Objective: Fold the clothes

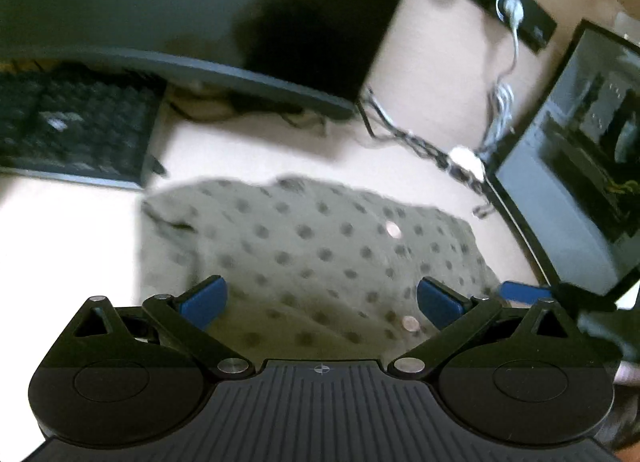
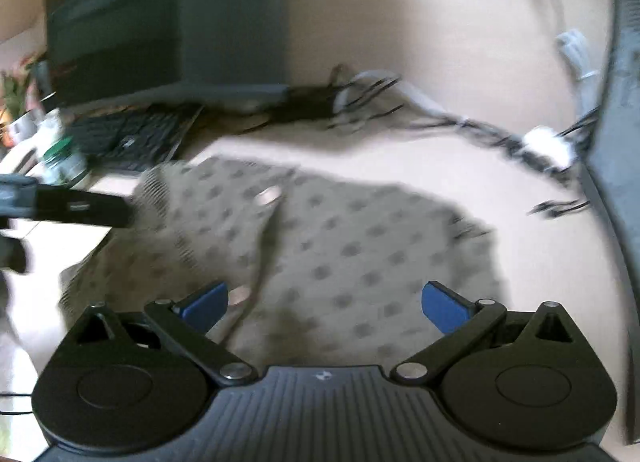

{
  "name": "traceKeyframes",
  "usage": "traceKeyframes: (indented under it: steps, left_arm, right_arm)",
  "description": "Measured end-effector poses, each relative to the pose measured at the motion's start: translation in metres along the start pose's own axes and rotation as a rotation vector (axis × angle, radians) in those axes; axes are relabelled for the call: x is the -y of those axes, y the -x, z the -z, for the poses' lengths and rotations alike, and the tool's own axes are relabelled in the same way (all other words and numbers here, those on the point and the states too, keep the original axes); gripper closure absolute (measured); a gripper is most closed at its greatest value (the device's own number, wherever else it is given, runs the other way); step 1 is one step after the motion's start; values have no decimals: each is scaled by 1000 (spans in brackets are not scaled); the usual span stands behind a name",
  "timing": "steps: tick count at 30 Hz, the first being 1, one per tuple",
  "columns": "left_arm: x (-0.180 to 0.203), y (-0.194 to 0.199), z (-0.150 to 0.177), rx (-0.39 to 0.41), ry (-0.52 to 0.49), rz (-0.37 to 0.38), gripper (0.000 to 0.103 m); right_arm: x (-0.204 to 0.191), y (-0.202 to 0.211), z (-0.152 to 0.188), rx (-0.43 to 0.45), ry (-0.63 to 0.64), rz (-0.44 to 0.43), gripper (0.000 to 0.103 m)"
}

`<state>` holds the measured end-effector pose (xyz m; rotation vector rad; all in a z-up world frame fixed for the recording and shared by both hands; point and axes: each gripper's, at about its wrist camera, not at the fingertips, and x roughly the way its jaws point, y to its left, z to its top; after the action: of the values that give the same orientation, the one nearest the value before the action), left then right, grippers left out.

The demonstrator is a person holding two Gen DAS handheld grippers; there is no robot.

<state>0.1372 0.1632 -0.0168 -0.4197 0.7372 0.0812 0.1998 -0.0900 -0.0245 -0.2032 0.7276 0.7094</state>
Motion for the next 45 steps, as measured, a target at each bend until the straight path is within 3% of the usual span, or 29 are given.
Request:
traceKeyframes:
  steps: [4, 7, 11, 15, 18, 21, 24, 26, 28, 30, 34, 36, 38, 39, 41, 43, 45]
  left_arm:
    - [7, -22, 5, -53, -20, -16, 0]
    - [9, -28, 6, -66, -44, -25, 0]
    - [7, -26, 6, -74, -54, -19, 0]
    - [1, -22, 5, -82, -32, -4, 0]
    - [-6, -20, 8, -74, 15, 27, 0]
    - [-16, -16, 12, -80, 52, 68, 0]
    - [-30, 5, 8, -17, 106, 120, 0]
    - [-44, 22, -1, 66, 143, 128, 1]
    - [-59, 31, -12, 123, 175, 112, 9]
    - [-73, 26, -20, 107, 220, 107, 23]
    - [-89, -14, -24, 0, 293, 131, 21]
    - [-87, -26, -30, 9, 306, 157, 26]
    - [-83, -31, -38, 38, 307, 160, 57]
    - [-83, -25, -45, 64, 300, 131, 88]
    - [-93, -6, -54, 105, 314, 128, 88]
    - [-99, 10, -54, 93, 295, 120, 88]
    - [-95, 26, -47, 104, 199, 19, 87]
  right_arm:
    - [-6, -22, 23, -88, 15, 22, 0]
    - [1, -15, 22, -125, 39, -26, 0]
    - [28, -2, 1, -90, -105, -61, 0]
    - [39, -19, -13, -47, -151, 34, 0]
    - [37, -44, -10, -112, -132, 130, 0]
    - [36, -52, -5, -117, -152, 143, 0]
    - [35, -50, -1, -99, -143, 140, 0]
    - [34, -48, 2, -87, -128, 137, 0]
    - [31, -47, 4, -73, -127, 145, 0]
    - [27, -47, 5, -67, -134, 162, 0]
    - [22, -47, 6, -64, -144, 186, 0]
    - [21, -46, 6, -66, -145, 192, 0]
    - [20, -45, 7, -71, -144, 199, 0]
    - [19, -44, 7, -76, -143, 202, 0]
    - [19, -43, 7, -82, -139, 200, 0]
    - [18, -43, 9, -78, -122, 184, 0]
    - [15, -43, 9, -73, -106, 175, 0]
